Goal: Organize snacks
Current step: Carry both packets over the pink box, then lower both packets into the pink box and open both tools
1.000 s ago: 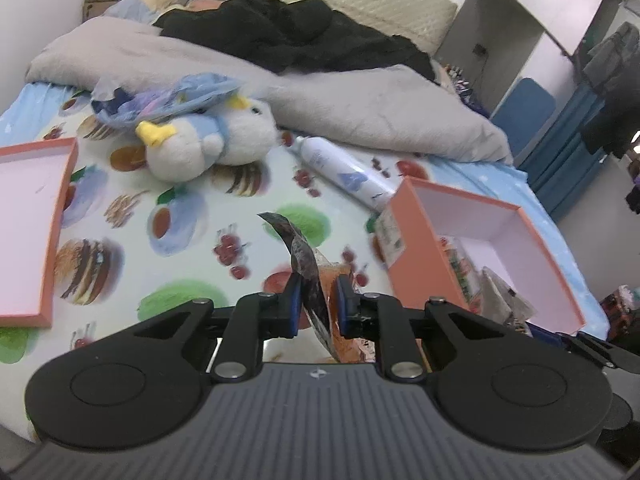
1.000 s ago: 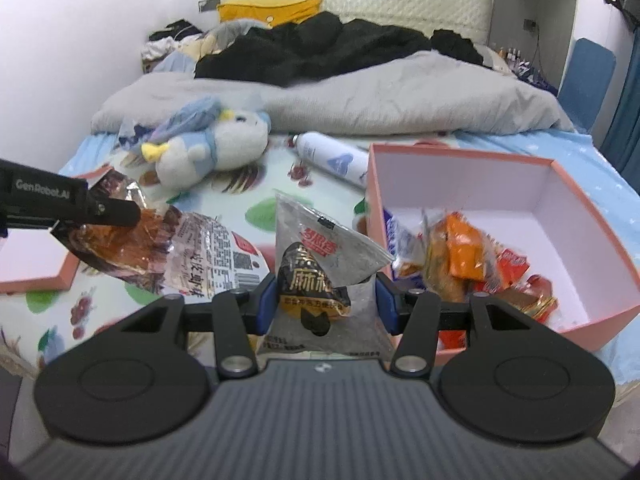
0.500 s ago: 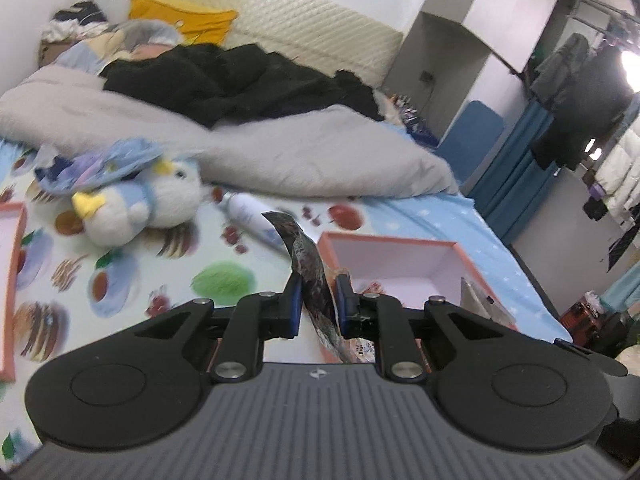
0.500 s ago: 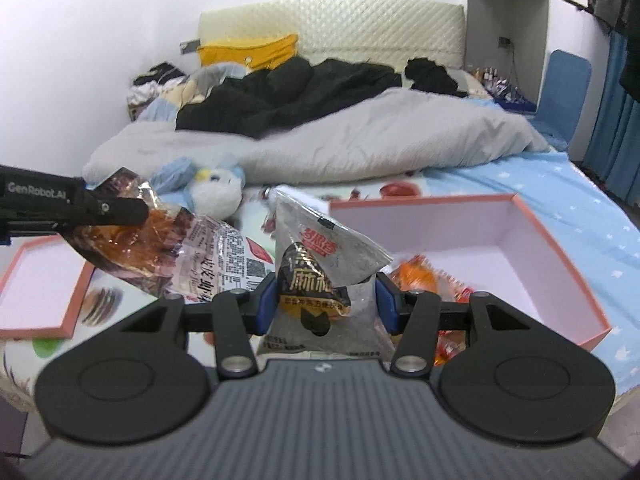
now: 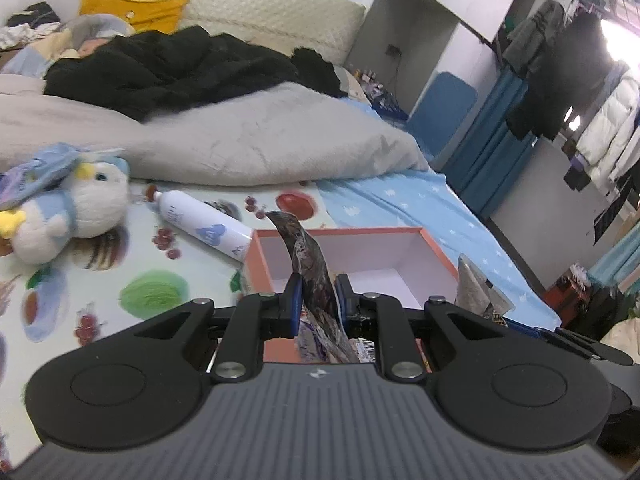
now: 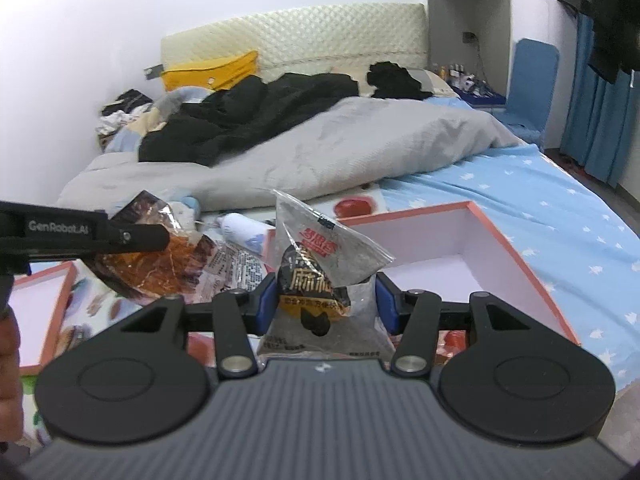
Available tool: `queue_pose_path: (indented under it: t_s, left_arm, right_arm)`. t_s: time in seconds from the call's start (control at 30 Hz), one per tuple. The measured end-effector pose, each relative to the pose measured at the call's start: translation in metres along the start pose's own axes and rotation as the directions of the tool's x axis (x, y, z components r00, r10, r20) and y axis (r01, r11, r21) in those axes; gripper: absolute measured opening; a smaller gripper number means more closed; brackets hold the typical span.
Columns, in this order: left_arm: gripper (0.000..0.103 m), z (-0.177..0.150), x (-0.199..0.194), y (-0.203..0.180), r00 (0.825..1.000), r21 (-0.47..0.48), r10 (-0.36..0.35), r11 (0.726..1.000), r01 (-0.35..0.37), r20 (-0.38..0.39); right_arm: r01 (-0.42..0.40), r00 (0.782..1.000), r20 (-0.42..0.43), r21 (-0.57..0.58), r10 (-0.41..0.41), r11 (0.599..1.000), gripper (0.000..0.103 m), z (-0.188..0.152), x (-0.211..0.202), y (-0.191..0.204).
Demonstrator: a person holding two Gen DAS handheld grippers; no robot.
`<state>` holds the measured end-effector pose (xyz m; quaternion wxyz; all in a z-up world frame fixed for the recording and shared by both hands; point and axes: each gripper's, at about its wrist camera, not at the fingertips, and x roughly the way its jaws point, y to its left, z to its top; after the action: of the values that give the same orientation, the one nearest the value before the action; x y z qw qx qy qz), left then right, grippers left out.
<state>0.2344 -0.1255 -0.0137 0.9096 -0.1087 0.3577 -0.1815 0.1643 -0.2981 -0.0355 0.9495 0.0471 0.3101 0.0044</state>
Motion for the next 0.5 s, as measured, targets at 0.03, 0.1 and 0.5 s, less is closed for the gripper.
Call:
queue_pose_path:
  t_s: [0.03, 0.1, 0.5]
  left_arm:
    - [0.02, 0.002, 0.01, -0.003, 1.0, 0.004, -0.001, 1.0, 0.001, -0.01]
    - [0.02, 0.004, 0.026, -0.009, 1.0, 0.012, -0.005, 1.0, 0.005, -0.028]
    - [0.02, 0.002, 0.128, -0.026, 0.988, 0.103, 0.02, 0.995, -0.004, -0.154]
  right_arm:
    - [0.004, 1.0, -0.008, 0.009, -0.004, 1.0, 0.053, 0.0, 0.006, -0.006]
    - [0.015, 1.0, -0.025, 0.02, -0.014, 1.0, 0.053, -0.003, 0.016, -0.015]
    - [0.049, 0.988, -0.147, 0.077, -0.038, 0.996, 0.053, -0.024, 0.086, -0.054]
